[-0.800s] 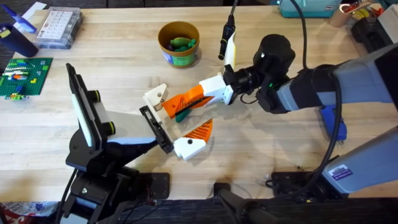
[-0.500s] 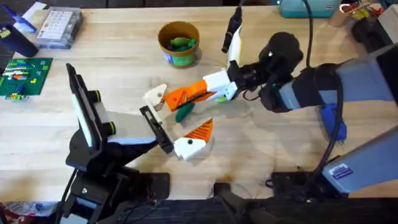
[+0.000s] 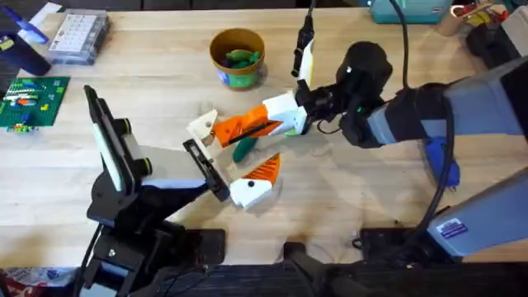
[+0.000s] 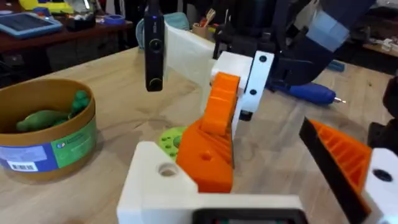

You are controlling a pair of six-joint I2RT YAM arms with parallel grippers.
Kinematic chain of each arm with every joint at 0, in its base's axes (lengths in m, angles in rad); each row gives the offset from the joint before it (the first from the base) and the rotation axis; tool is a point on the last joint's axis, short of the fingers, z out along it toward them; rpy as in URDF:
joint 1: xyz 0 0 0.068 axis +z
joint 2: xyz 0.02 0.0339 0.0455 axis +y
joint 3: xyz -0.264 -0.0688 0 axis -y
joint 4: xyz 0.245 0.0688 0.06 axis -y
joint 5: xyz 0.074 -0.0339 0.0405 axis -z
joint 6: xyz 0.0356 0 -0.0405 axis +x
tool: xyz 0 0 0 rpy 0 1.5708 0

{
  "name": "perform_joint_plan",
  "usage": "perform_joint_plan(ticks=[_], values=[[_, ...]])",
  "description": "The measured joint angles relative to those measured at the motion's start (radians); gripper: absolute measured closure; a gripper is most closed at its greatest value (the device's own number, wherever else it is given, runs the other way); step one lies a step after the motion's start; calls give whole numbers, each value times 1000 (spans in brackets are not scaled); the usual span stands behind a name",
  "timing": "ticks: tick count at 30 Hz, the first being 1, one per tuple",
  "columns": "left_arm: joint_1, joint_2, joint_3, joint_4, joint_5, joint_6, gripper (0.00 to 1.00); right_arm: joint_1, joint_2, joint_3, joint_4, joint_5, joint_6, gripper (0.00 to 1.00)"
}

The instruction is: Pick up the gripper from the table and insert it into the empty holder that is missing its gripper. Then pick up a screw, insert it into the mounting hole, and use the screwdriver to tighten it. Finally, clean up the table by picking up the vegetable and placing it into the bucket.

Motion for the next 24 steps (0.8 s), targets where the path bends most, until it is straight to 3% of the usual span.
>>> perform_joint_plan(ticks=[18, 24], values=[[-2, 0, 0, 9, 32, 14, 12, 32, 1, 71, -61, 10, -19, 989], [-2, 0, 0, -1, 35, 7, 12, 57, 1, 102, -182, 18, -48, 989]])
